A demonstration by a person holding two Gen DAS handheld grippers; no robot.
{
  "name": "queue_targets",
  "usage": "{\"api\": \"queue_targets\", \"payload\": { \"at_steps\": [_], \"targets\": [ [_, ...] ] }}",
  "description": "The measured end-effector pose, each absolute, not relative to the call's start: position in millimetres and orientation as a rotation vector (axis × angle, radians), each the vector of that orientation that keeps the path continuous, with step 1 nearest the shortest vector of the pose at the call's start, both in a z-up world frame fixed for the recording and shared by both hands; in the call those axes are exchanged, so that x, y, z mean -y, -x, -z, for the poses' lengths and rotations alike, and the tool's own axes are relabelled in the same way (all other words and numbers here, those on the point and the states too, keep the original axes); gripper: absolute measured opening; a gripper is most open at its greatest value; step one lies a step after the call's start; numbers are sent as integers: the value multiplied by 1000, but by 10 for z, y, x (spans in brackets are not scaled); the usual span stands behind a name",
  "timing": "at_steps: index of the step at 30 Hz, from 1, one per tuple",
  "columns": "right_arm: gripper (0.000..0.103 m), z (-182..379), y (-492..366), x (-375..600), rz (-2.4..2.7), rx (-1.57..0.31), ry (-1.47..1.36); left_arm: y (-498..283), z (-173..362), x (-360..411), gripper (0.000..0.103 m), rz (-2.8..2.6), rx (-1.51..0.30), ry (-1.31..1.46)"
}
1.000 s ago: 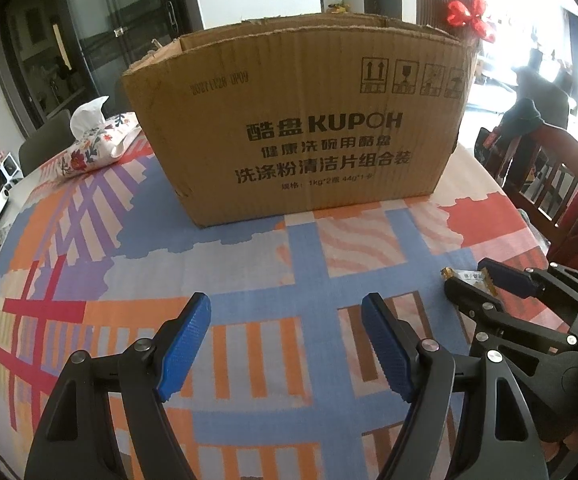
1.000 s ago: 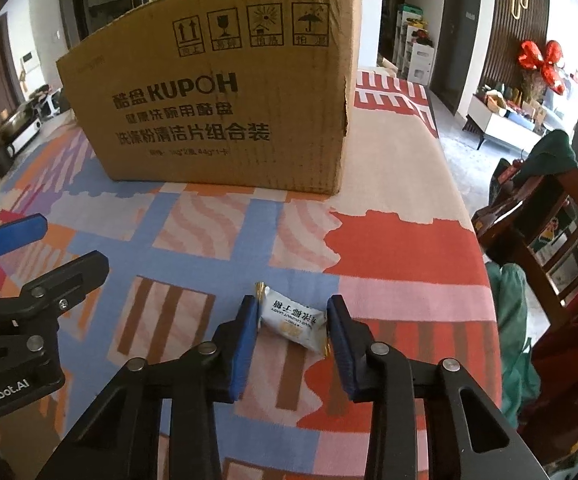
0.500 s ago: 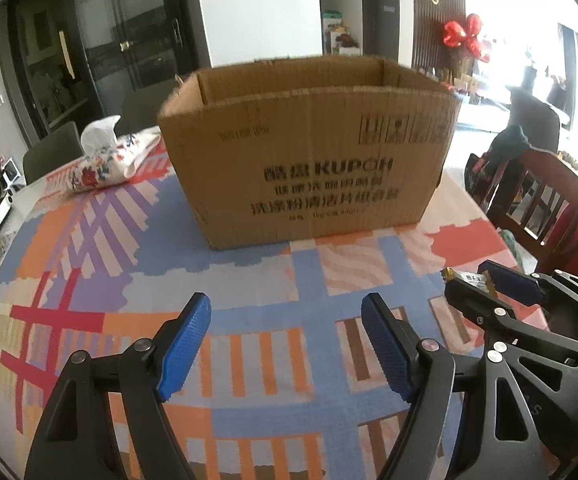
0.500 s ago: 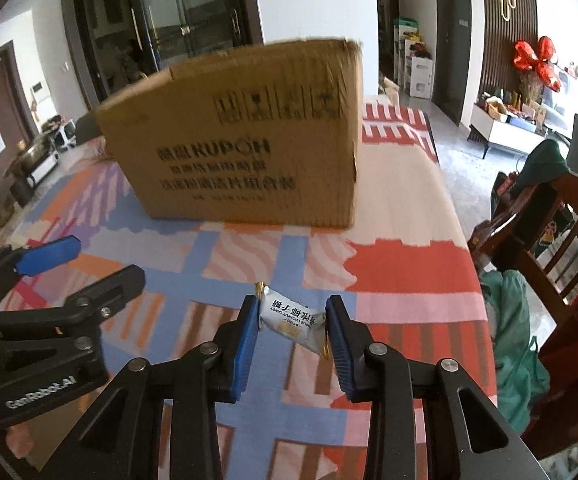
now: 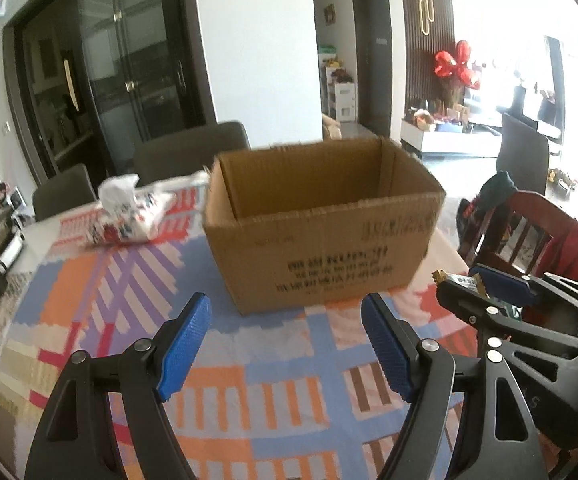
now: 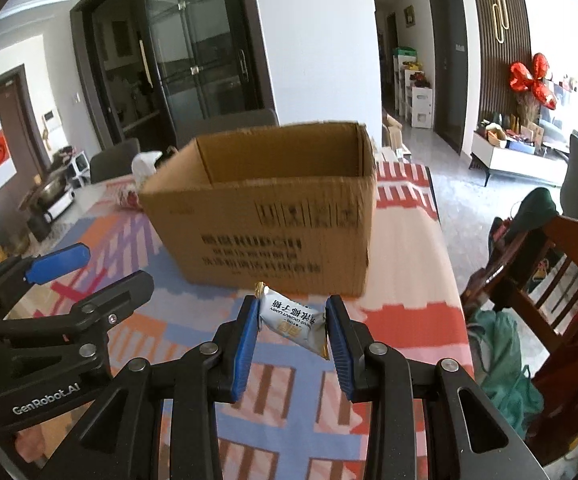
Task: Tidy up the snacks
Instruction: 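Carry the candy over the box with the right gripper and release it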
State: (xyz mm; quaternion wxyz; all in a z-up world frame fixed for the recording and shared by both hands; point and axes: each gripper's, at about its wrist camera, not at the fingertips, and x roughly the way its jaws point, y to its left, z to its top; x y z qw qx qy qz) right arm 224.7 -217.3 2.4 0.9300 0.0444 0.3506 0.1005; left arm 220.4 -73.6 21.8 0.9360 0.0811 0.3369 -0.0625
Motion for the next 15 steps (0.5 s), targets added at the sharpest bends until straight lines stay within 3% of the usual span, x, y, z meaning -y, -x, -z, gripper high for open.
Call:
{"api": "queue_targets", "payload": {
  "at_steps": [15],
  "targets": [
    [36, -549, -2746, 2075, -207, -670, -75, -2681, -641, 525, 80, 110, -676, -183]
  ]
}}
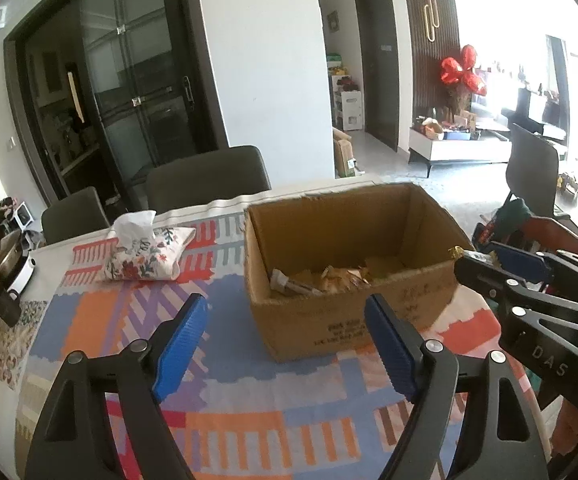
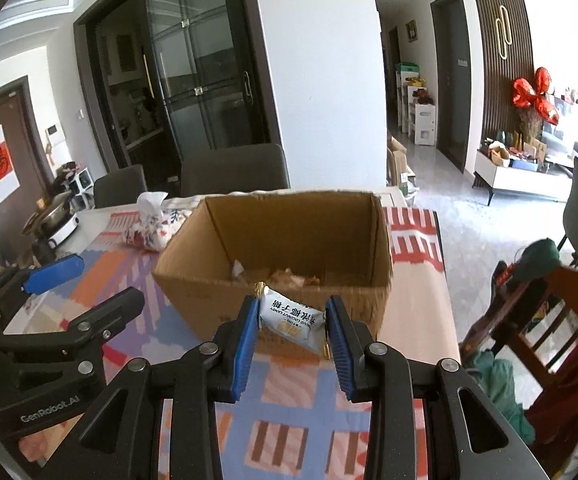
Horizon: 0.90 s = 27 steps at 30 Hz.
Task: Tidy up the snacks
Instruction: 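Carry the candy over the box with the right gripper and release it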
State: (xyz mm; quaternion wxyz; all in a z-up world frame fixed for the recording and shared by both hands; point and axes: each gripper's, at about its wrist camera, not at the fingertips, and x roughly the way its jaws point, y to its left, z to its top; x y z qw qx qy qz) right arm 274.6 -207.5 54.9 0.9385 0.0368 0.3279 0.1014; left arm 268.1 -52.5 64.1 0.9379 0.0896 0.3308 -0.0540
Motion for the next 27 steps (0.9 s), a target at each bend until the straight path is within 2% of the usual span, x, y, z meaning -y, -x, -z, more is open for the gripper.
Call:
{"api": "queue_targets", "payload": {
  "at_steps": [9, 21, 25, 27],
  "targets": [
    [36, -719, -3149, 1936, -202, -679, -18, -3075, -747, 426, 85, 97, -691, -201],
    [37, -631, -3553, 1848, -191, -748, 23, -3318, -614, 358, 90, 68, -740, -192],
    [52, -579, -3551, 1839, -167, -755, 19, -3313, -626, 332, 91, 59, -725, -184],
    [53, -568, -3529, 1847, -158, -753, 19, -3271, -640, 319, 92, 57, -710, -179]
  ]
}}
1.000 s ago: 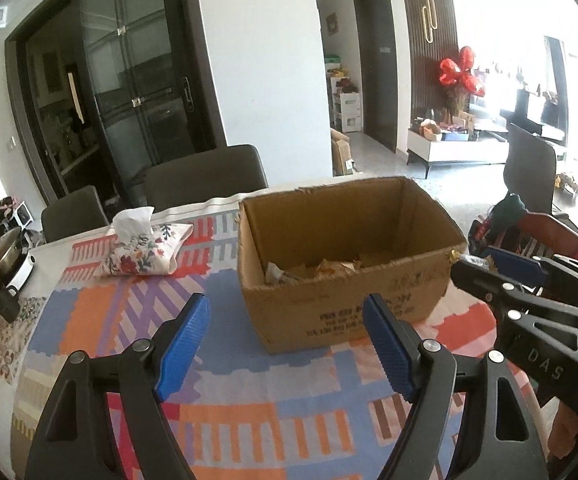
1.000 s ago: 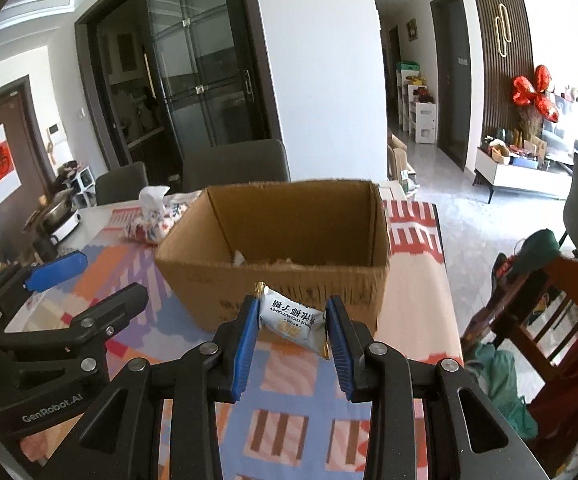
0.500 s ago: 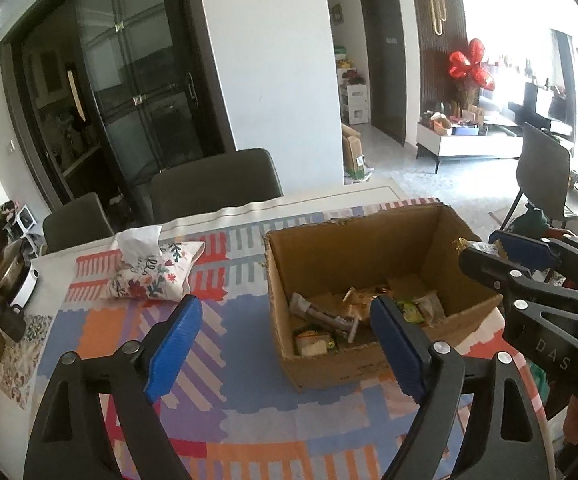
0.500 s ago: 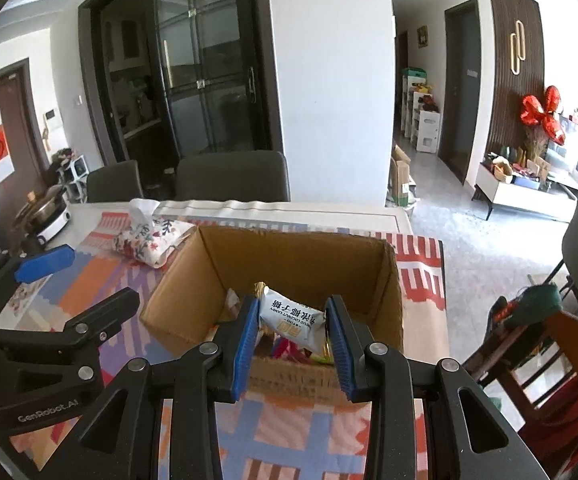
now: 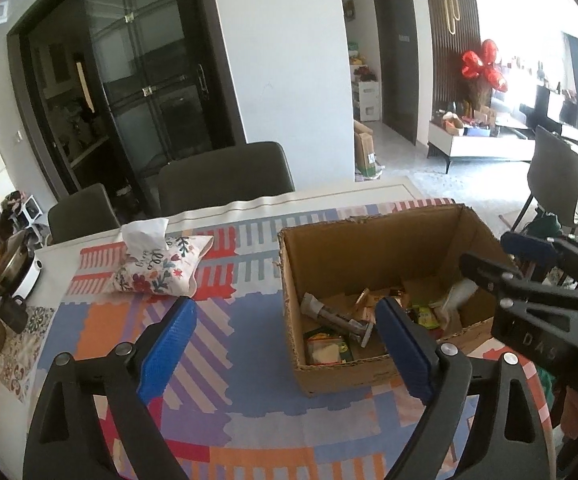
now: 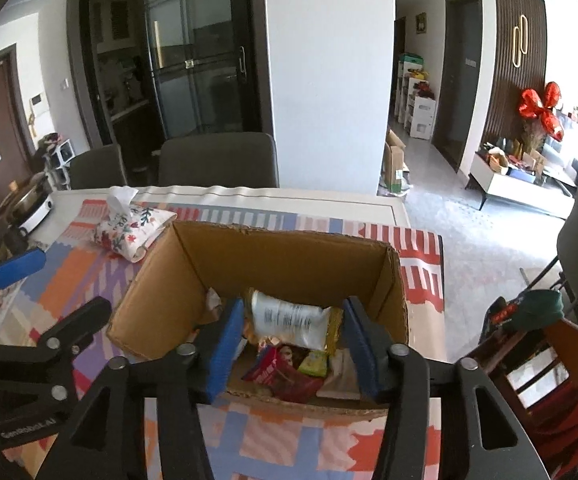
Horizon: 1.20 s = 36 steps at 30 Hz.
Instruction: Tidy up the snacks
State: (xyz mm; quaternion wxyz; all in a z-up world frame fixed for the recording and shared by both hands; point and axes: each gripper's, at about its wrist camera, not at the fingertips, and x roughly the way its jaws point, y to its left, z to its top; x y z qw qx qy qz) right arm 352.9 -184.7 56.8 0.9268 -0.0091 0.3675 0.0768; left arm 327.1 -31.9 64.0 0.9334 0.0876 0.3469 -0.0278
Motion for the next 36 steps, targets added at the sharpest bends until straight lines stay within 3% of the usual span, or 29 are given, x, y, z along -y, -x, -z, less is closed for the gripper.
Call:
{"api": "queue_targets", "payload": {
  "at_steps": [3, 11, 17, 25, 36],
  "targets": [
    [55, -574, -3442, 1850, -162, -743, 19, -3181, -683, 325, 94, 55, -688, -182],
    [78, -717, -2981, 1897, -127, -650, 10, -2696, -793, 255, 100, 52, -594, -170],
    [90, -795, -2436, 1928, -97, -574, 22, -2232, -864, 228, 103, 42, -512, -173],
    [96, -852, -1797, 1953, -66, -498, 28, -1652, -874, 210, 103, 31, -448, -173],
    [96, -801, -1263, 1971, -61, -460, 10, -1066, -854, 213, 103, 39, -394, -165]
  ]
}}
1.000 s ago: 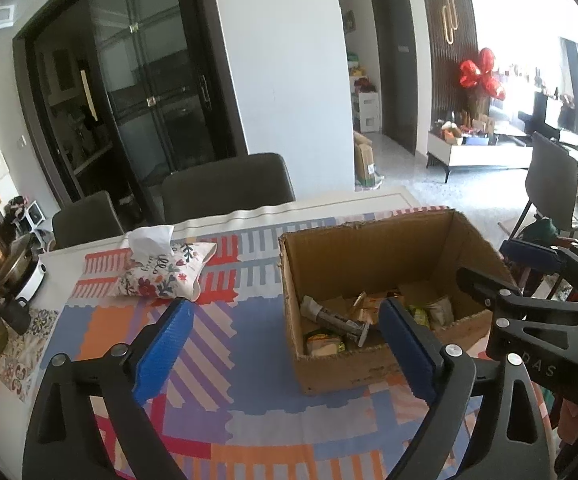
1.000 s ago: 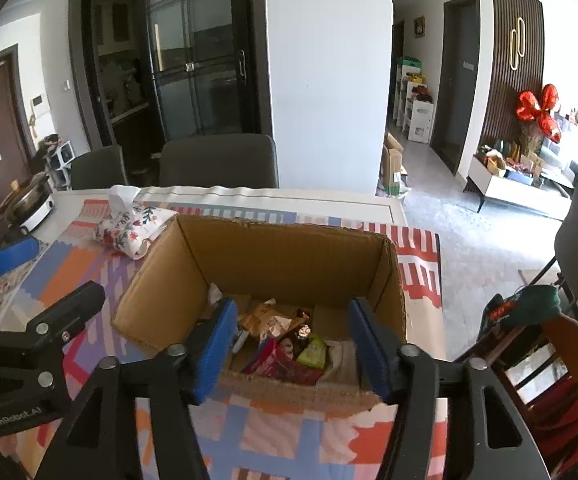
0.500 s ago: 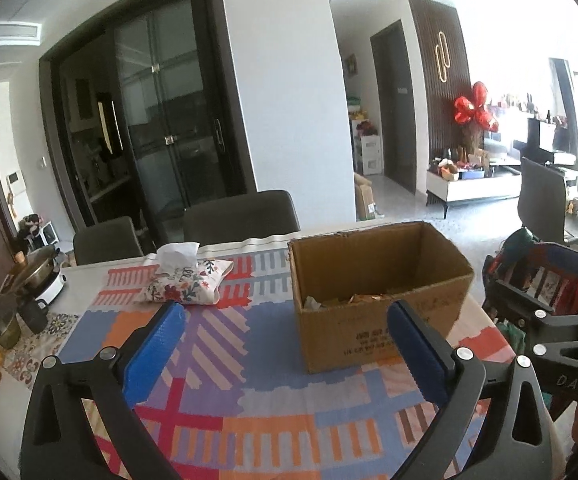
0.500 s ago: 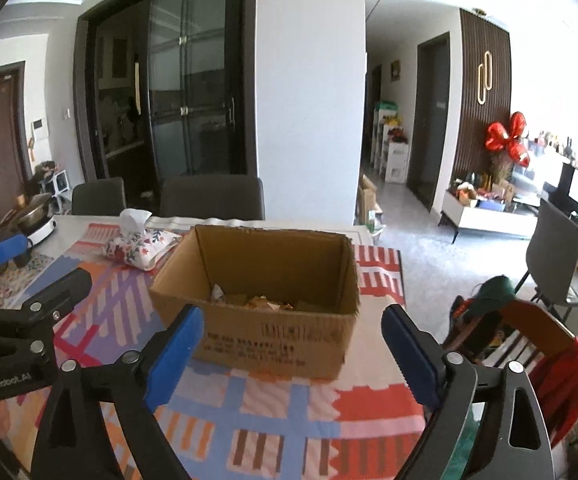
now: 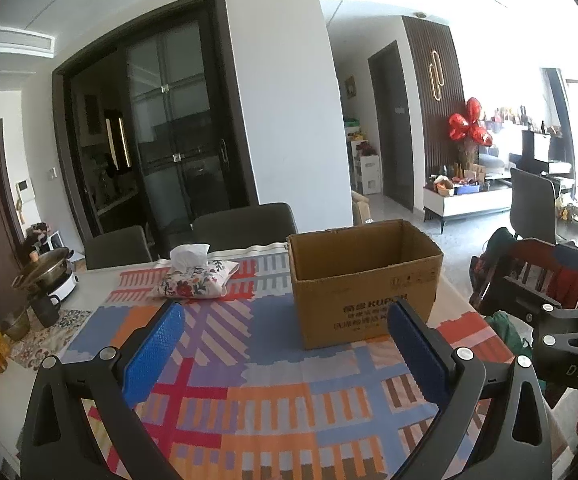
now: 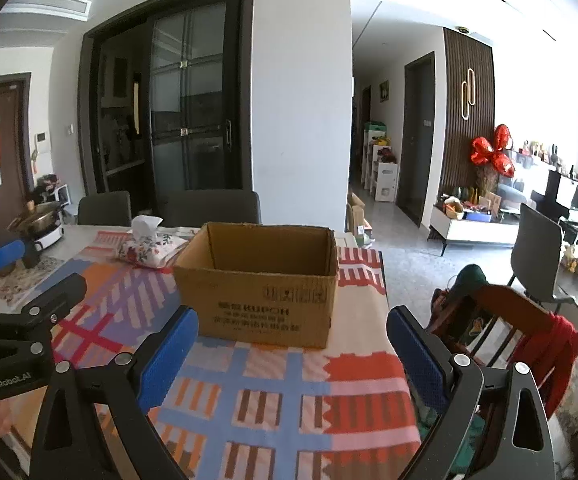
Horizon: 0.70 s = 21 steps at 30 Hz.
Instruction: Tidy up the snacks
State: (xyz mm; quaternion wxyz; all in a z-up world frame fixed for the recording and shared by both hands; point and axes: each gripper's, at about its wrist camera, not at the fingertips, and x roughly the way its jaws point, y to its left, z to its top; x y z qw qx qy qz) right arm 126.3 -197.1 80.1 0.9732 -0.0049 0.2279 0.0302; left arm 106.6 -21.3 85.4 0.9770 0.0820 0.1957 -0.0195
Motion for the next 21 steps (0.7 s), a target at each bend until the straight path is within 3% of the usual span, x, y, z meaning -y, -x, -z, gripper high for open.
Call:
{"api": "queue_targets", "payload": {
  "at_steps": [21],
  "targets": [
    [96, -678, -923, 1937, -55, -433, 4, -755, -738, 146, 103, 35, -391, -130]
  ]
}}
